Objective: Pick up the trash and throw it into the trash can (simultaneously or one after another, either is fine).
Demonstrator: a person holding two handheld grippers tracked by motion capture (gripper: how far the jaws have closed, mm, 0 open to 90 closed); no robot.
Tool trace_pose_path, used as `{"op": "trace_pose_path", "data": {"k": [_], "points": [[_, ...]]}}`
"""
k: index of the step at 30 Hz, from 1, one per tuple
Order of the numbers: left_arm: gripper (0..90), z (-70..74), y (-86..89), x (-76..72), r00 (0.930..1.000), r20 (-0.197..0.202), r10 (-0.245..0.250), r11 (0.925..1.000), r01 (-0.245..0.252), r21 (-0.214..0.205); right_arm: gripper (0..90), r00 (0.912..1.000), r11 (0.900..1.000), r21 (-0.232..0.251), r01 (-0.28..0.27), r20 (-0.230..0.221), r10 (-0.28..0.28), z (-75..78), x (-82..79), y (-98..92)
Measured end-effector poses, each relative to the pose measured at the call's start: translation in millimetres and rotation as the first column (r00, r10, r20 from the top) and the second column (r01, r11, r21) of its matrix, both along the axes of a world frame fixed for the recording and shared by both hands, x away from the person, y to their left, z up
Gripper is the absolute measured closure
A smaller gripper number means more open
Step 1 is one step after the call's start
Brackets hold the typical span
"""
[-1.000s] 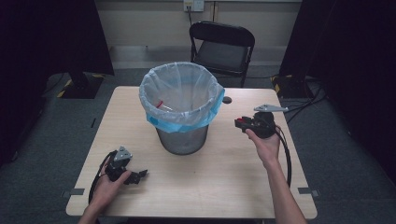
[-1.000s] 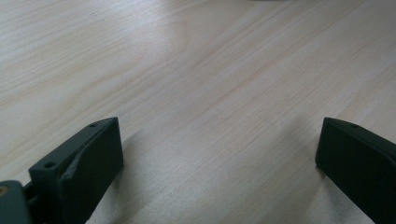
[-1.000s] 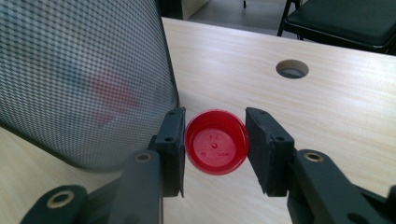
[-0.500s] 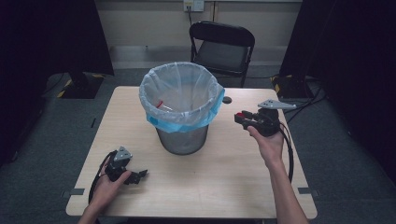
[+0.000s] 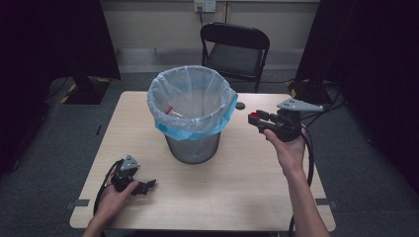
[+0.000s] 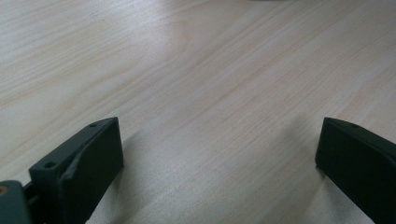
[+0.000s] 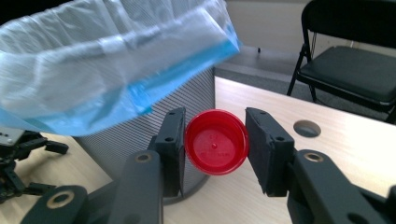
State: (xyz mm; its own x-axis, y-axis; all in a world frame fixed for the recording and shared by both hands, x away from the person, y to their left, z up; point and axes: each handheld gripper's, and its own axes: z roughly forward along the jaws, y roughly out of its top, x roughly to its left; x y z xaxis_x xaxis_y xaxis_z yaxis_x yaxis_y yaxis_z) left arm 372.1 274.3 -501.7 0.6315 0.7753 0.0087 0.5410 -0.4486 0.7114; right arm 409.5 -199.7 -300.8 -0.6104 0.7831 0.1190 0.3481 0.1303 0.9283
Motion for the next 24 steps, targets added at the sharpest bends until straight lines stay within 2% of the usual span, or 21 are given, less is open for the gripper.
{"op": "trace_pose_path", "data": {"k": [2, 7, 15, 24], "points": [[0.3, 0.0, 0.0, 0.0, 1.0000, 0.000, 0.000, 1.0000, 0.000, 0.000, 60.0, 0.9997, 0.9998, 0.013, -0.017, 0.015, 0.017, 4.7, -2.1, 0.7], [0.3, 0.0, 0.0, 0.0, 1.0000, 0.000, 0.000, 1.0000, 0.000, 0.000, 60.0, 0.9993, 0.9998, 0.002, -0.018, 0.033, 0.018, 15.1, -5.0, 3.9], [0.3, 0.1, 0.2, 0.0, 1.0000, 0.000, -0.002, 1.0000, 0.002, 0.002, 60.0, 0.9958, 0.9985, 0.024, -0.049, 0.079, 0.047, 32.3, -6.0, 10.7], [0.3, 0.1, 0.2, 0.0, 1.0000, 0.000, -0.002, 1.0000, 0.002, 0.002, 60.0, 0.9900, 0.9951, 0.044, -0.088, 0.114, 0.083, 49.7, -1.0, 26.6]]}}
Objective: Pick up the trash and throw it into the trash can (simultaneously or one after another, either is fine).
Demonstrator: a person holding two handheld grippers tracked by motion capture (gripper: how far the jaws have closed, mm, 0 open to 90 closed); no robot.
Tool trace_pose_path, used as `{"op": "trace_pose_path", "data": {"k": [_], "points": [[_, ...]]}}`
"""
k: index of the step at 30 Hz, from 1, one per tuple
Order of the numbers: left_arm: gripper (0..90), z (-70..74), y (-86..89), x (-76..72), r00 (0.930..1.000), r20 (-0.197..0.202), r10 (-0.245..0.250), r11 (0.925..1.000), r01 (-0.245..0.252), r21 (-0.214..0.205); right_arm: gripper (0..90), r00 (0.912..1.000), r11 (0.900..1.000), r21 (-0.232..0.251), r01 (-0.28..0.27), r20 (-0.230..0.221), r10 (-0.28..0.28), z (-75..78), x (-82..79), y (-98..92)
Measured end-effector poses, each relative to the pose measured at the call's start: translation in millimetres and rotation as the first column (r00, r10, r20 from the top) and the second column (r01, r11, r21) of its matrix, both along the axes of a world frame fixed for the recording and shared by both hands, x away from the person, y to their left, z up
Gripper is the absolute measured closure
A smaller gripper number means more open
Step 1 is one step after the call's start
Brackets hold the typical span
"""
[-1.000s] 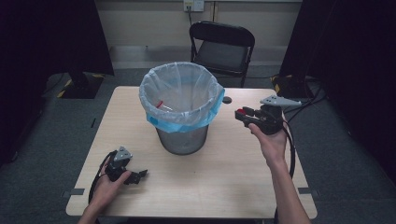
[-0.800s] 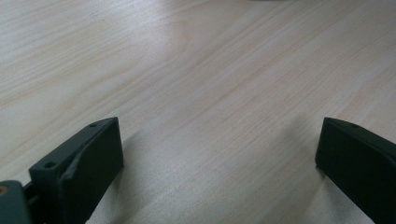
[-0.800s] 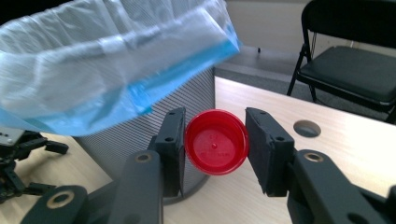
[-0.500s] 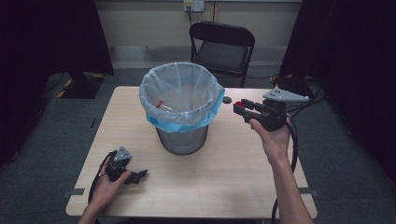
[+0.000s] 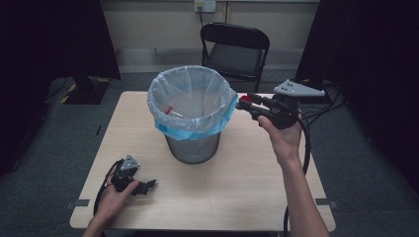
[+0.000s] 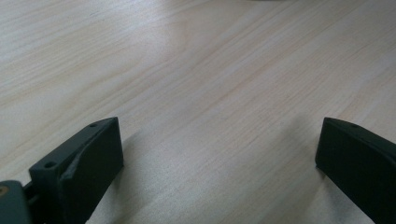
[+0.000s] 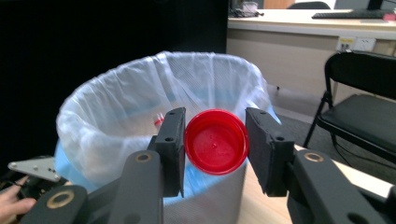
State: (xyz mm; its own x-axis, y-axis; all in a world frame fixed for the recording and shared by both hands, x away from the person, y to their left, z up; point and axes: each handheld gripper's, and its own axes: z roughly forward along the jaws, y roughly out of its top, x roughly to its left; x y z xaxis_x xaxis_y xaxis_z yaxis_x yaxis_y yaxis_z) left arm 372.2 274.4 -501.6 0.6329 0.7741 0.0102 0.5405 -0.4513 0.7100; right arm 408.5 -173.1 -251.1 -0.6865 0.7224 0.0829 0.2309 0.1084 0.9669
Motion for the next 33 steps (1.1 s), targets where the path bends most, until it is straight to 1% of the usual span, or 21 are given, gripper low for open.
{"op": "trace_pose_path", "data": {"k": [2, 3, 5, 9, 10, 11, 15, 19, 21, 22, 24, 29, 30, 33], "points": [[0.3, 0.0, 0.0, 0.0, 1.0000, 0.000, 0.000, 1.0000, 0.000, 0.000, 60.0, 0.9999, 0.9999, 0.009, -0.010, 0.008, 0.010, 3.8, 2.3, 4.2], [0.3, 0.0, 0.0, 0.0, 1.0000, 0.000, -0.001, 1.0000, 0.001, 0.000, 60.0, 0.9995, 0.9995, 0.020, -0.024, 0.019, 0.023, 6.3, 4.4, 8.2], [0.3, 0.0, 0.0, 0.0, 1.0000, 0.000, -0.001, 1.0000, 0.001, 0.001, 60.0, 0.9986, 0.9986, 0.028, -0.045, 0.028, 0.044, 7.1, 6.5, 12.8], [0.3, 0.0, 0.1, 0.0, 1.0000, 0.000, -0.001, 1.0000, 0.001, 0.001, 60.0, 0.9970, 0.9970, 0.027, -0.072, 0.028, 0.072, 8.0, 10.7, 23.6], [0.3, 0.0, 0.1, 0.0, 1.0000, 0.000, -0.001, 1.0000, 0.001, 0.001, 60.0, 0.9970, 0.9970, 0.027, -0.072, 0.028, 0.072, 8.0, 10.7, 23.6], [0.3, 0.0, 0.0, 0.0, 1.0000, 0.000, 0.000, 1.0000, 0.000, 0.000, 60.0, 0.9956, 0.9955, 0.029, -0.090, 0.029, 0.089, 8.8, 12.6, 29.0], [0.3, 0.1, 0.1, 0.0, 1.0000, 0.000, 0.000, 1.0000, 0.000, 0.001, 60.0, 0.9945, 0.9947, 0.022, -0.101, 0.030, 0.100, 11.1, 16.4, 39.0], [0.3, 0.1, 0.0, 0.0, 1.0000, -0.001, 0.000, 1.0000, 0.000, 0.001, 60.0, 0.9904, 0.9902, 0.034, -0.135, 0.035, 0.134, 11.7, 21.5, 46.9], [0.3, 0.1, 0.0, 0.0, 1.0000, -0.001, 0.000, 1.0000, 0.000, 0.001, 60.0, 0.9864, 0.9858, 0.045, -0.162, 0.038, 0.160, 11.3, 24.7, 50.6], [0.3, 0.1, 0.0, 0.0, 1.0000, -0.001, 0.000, 1.0000, 0.000, 0.001, 60.0, 0.9864, 0.9858, 0.045, -0.162, 0.038, 0.160, 11.3, 24.7, 50.6], [0.3, 0.0, 0.0, 0.0, 1.0000, 0.000, 0.000, 1.0000, 0.000, 0.000, 60.0, 0.9830, 0.9817, 0.055, -0.182, 0.033, 0.181, 10.7, 30.0, 56.7], [0.3, 0.0, 0.1, 0.1, 1.0000, 0.000, -0.001, 1.0000, 0.001, 0.001, 60.0, 0.9811, 0.9790, 0.064, -0.193, 0.019, 0.193, 10.8, 38.0, 64.0], [0.3, 0.0, 0.1, 0.0, 1.0000, 0.000, 0.000, 1.0000, 0.000, 0.001, 60.0, 0.9810, 0.9796, 0.053, -0.194, 0.009, 0.194, 11.0, 43.2, 69.3], [0.3, 0.0, 0.0, 0.0, 1.0000, 0.000, 0.000, 1.0000, 0.000, 0.001, 59.9, 0.9809, 0.9804, 0.031, -0.194, -0.001, 0.195, 11.7, 47.5, 75.4]]}}
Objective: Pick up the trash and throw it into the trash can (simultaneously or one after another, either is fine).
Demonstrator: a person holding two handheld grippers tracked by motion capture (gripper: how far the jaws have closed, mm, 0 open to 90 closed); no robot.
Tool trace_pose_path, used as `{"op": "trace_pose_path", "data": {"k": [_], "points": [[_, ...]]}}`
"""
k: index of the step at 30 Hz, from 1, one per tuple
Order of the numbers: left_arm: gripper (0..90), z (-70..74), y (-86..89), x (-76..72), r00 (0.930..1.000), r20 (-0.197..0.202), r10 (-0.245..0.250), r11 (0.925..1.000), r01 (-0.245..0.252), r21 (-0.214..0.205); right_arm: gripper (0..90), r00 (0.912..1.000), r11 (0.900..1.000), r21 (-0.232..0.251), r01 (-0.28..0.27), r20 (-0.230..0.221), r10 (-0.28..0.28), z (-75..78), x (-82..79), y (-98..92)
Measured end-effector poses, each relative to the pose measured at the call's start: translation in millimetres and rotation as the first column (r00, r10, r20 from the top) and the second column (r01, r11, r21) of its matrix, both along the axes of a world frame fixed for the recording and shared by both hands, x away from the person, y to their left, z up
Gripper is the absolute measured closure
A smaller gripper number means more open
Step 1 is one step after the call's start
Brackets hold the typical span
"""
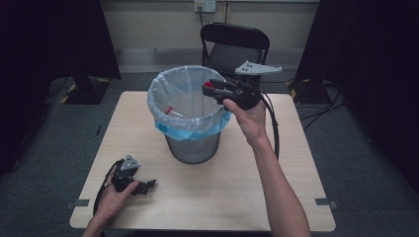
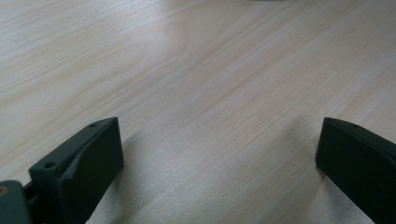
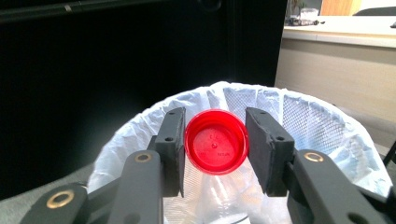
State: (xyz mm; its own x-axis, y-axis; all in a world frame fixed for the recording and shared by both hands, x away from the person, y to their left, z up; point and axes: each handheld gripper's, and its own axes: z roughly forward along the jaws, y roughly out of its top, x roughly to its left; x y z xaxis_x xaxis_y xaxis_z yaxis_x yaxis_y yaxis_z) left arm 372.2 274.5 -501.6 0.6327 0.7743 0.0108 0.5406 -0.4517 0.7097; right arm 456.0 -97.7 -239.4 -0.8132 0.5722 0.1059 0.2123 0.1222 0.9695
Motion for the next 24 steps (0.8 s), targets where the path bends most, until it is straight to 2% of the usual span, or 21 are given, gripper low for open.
{"op": "trace_pose_path", "data": {"k": [3, 6, 11, 14, 15, 16, 21, 24], "points": [[0.3, 0.0, 0.0, 0.0, 1.0000, 0.000, 0.000, 1.0000, 0.000, 0.000, 59.8, 0.9997, 0.9997, -0.022, -0.010, -0.023, 0.009, 1.7, 8.5, 10.0], [0.3, 0.0, 0.0, 0.0, 1.0000, 0.000, 0.000, 1.0000, 0.000, 0.000, 59.7, 0.9985, 0.9993, -0.023, -0.029, -0.048, 0.028, 0.8, 14.1, 14.4], [0.3, 0.0, 0.1, 0.0, 1.0000, 0.000, -0.001, 1.0000, 0.001, 0.001, 59.0, 0.9973, 0.9991, -0.039, -0.014, -0.073, 0.011, -2.9, 23.0, 18.1], [0.3, 0.0, 0.1, 0.0, 1.0000, 0.000, 0.000, 1.0000, 0.000, 0.000, 46.6, 0.9962, 0.9977, -0.066, 0.013, -0.086, -0.018, -4.8, 24.9, 18.4], [0.3, 0.0, 0.1, 0.0, 1.0000, 0.000, 0.000, 1.0000, 0.000, 0.000, 46.6, 0.9962, 0.9977, -0.066, 0.013, -0.086, -0.018, -4.8, 24.9, 18.4], [0.3, 0.0, 0.0, 0.0, 1.0000, 0.000, -0.001, 1.0000, 0.001, 0.000, 42.3, 0.9954, 0.9966, -0.078, 0.024, -0.091, -0.031, -6.0, 26.0, 17.4], [0.3, 0.0, 0.0, 0.0, 1.0000, 0.000, -0.001, 1.0000, 0.001, 0.000, 33.9, 0.9935, 0.9955, -0.069, 0.065, -0.089, -0.071, -5.7, 27.4, 12.8], [0.3, 0.0, 0.0, 0.0, 1.0000, 0.000, 0.000, 1.0000, 0.000, 0.000, 27.4, 0.9926, 0.9922, -0.081, 0.095, -0.068, -0.101, -4.5, 27.5, 11.4]]}}
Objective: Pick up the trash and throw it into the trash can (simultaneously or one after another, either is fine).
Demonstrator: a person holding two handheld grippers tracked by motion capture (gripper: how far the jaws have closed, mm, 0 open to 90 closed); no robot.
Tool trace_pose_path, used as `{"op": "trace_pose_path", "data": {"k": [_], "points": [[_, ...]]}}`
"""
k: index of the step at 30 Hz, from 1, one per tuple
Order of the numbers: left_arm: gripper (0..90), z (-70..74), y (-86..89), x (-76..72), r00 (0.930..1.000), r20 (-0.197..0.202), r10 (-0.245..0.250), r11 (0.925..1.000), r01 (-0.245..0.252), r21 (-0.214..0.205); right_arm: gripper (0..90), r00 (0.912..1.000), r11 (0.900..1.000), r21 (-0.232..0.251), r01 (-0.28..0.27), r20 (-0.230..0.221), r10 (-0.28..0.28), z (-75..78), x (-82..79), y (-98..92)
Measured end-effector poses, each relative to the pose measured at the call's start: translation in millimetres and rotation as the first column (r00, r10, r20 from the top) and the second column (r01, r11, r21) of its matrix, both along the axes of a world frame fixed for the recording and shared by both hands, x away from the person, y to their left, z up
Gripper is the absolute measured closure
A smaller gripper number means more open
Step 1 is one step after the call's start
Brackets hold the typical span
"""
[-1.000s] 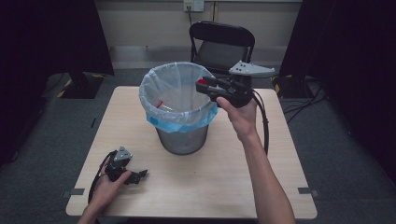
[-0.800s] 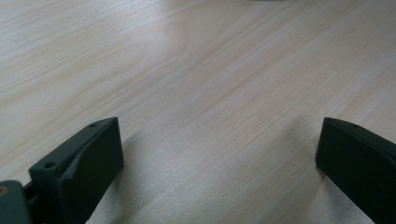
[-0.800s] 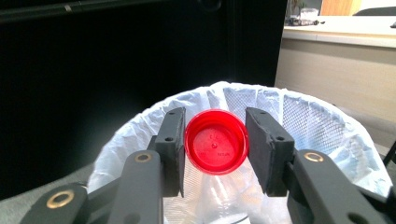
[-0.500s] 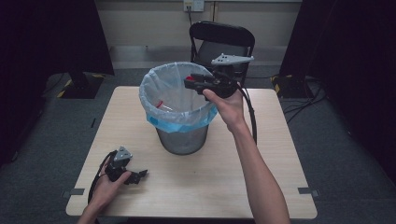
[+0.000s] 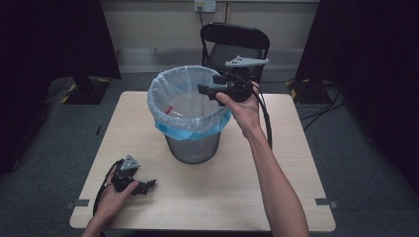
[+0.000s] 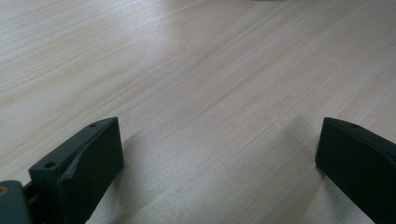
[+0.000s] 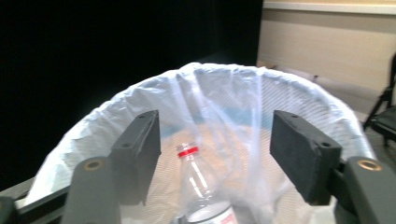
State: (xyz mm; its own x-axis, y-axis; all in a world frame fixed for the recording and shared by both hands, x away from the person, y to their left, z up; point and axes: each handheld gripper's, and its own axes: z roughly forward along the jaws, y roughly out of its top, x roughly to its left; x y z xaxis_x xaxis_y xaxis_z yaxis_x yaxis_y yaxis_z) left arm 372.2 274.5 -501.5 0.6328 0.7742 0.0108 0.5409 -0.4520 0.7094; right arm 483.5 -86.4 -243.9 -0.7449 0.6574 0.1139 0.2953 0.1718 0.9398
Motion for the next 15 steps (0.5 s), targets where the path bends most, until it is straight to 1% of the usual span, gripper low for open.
{"op": "trace_pose_path", "data": {"k": [2, 4, 5, 10, 13, 14, 15], "points": [[0.3, 0.0, 0.0, 0.0, 1.0000, 0.000, 0.000, 1.0000, 0.000, 0.000, 26.6, 1.0000, 1.0000, -0.002, 0.010, 0.003, -0.010, 0.5, 0.2, -0.8], [0.3, 0.0, 0.0, 0.0, 1.0000, 0.000, -0.001, 1.0000, 0.001, -0.001, 23.6, 1.0000, 0.9999, 0.005, 0.009, -0.001, -0.009, 1.1, 1.0, -3.4], [0.3, 0.1, 0.1, 0.1, 1.0000, 0.000, -0.001, 1.0000, 0.001, 0.001, 22.5, 0.9998, 0.9998, 0.008, 0.018, -0.007, -0.018, 1.0, 1.5, -6.4], [0.3, 0.0, 0.0, 0.0, 1.0000, 0.000, 0.000, 1.0000, 0.000, -0.001, 21.0, 0.9997, 0.9997, 0.008, 0.025, -0.006, -0.024, 0.3, 0.1, -10.0], [0.3, 0.0, 0.0, 0.0, 1.0000, 0.000, -0.001, 1.0000, 0.001, 0.000, 18.6, 0.9995, 0.9994, 0.011, 0.032, -0.002, -0.032, -0.5, -1.8, -13.5], [0.3, 0.0, 0.0, 0.0, 1.0000, 0.000, -0.001, 1.0000, 0.001, 0.000, 17.4, 0.9994, 0.9994, 0.005, 0.034, 0.000, -0.034, -1.1, -2.7, -14.7], [0.3, 0.0, 0.0, 0.0, 1.0000, 0.000, -0.001, 1.0000, 0.001, 0.000, 17.3, 0.9991, 0.9991, 0.006, 0.042, -0.002, -0.042, -3.2, -4.9, -18.7]]}}
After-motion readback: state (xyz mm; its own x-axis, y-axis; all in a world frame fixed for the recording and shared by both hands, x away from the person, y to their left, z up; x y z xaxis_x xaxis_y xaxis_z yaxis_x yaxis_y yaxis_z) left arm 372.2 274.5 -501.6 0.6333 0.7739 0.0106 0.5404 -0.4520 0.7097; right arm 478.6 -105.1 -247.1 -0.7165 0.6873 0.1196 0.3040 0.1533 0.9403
